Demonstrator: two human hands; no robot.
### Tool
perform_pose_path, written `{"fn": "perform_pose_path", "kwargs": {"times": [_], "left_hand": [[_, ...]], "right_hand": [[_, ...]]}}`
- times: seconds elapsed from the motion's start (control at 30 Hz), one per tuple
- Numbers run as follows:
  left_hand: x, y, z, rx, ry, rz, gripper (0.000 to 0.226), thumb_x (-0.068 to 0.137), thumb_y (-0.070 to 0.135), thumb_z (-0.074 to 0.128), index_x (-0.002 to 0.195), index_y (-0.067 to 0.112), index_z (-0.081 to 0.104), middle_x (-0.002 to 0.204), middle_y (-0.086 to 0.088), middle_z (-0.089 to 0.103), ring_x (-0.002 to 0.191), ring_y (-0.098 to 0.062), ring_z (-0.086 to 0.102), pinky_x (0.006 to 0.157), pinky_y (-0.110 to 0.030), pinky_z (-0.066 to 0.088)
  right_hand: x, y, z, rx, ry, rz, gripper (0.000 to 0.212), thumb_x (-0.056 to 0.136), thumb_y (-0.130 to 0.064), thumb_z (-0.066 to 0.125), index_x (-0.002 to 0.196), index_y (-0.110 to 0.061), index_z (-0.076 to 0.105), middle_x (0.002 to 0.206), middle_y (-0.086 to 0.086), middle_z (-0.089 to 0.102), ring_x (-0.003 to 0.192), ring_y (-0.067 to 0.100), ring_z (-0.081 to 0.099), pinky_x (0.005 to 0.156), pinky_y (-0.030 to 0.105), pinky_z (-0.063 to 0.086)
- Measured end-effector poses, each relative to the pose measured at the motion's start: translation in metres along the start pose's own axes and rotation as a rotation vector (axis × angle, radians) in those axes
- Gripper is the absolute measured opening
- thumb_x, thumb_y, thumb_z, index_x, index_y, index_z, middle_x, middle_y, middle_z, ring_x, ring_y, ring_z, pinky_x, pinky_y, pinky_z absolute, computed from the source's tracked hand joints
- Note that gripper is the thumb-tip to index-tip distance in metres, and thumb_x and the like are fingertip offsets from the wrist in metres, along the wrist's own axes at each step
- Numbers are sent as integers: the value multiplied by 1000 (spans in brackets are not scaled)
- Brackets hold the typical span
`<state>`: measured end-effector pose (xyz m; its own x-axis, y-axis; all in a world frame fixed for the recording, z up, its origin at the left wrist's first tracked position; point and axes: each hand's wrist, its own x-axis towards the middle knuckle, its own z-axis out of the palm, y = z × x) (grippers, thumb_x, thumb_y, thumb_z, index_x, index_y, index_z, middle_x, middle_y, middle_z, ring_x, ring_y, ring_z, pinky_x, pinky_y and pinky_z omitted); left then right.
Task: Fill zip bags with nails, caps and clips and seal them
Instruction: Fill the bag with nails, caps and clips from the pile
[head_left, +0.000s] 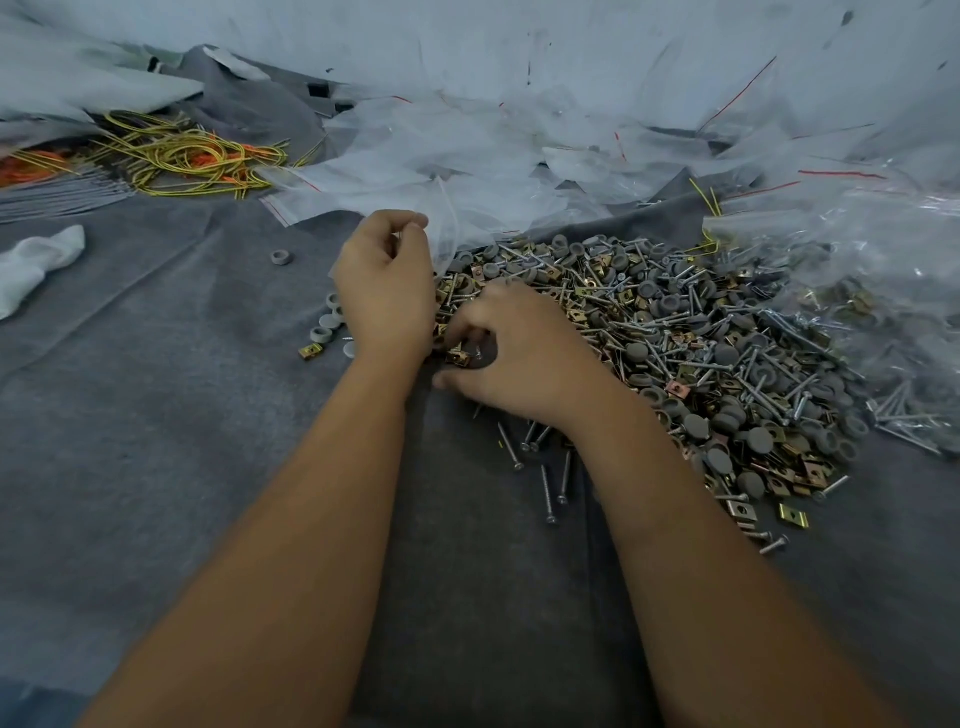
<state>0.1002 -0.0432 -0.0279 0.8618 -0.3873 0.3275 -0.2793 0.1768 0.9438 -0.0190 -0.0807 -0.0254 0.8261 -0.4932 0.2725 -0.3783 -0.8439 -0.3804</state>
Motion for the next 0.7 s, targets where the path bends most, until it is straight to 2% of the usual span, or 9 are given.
{"fn": "perform_pose_path", "kwargs": {"times": [0.07,0.17,0.27,0.37,0.5,0.6,0.7], "left_hand": [[1,1,0,-10,3,-12,20,90,7,51,93,10,70,58,7,51,42,1,39,46,-14,30],[1,0,0,-19,-7,-27,20,90,6,50,93,9,70,57,6,49,41,-1,37,45,-15,29],[0,0,0,-21,-22,-35,20,90,6,50,94,8,70,56,5,47,41,-2,35,44,-17,28],[0,1,0,-19,-26,-36,20,90,6,50,92,9,70,57,5,49,42,-2,35,44,-17,29],[-1,0,0,-28,-37,-49,20,90,6,50,92,11,70,60,5,52,43,-1,37,45,-16,30],[-1,0,2,-27,-42,-52,20,90,5,51,92,9,70,60,7,52,41,1,38,44,-14,30],[0,-3,2,8,-78,-28,18,90,8,51,90,13,69,57,12,52,41,2,39,44,-13,29]], "right_hand": [[1,1,0,-24,-25,17,24,74,-41,77,95,-29,72,88,-5,53,92,18,53,80,34,44],[0,4,-4,-11,1,38,14,79,-25,74,93,-28,76,83,-9,52,90,19,56,83,37,48],[-1,7,-8,-3,11,50,19,78,-16,71,94,-25,77,80,-13,53,90,18,60,82,33,48],[-4,10,-11,-21,15,99,20,75,-19,71,93,-26,74,87,-10,57,94,17,57,82,31,46],[-5,13,-15,-106,-19,129,18,76,-28,70,94,-28,72,96,-6,53,104,21,53,90,37,45],[-4,13,-15,-130,-38,124,20,78,-28,68,97,-29,74,102,-2,57,106,23,53,92,39,45],[-4,12,-14,-96,-7,114,15,78,-22,69,91,-26,75,93,-6,59,98,20,57,86,36,48]]}}
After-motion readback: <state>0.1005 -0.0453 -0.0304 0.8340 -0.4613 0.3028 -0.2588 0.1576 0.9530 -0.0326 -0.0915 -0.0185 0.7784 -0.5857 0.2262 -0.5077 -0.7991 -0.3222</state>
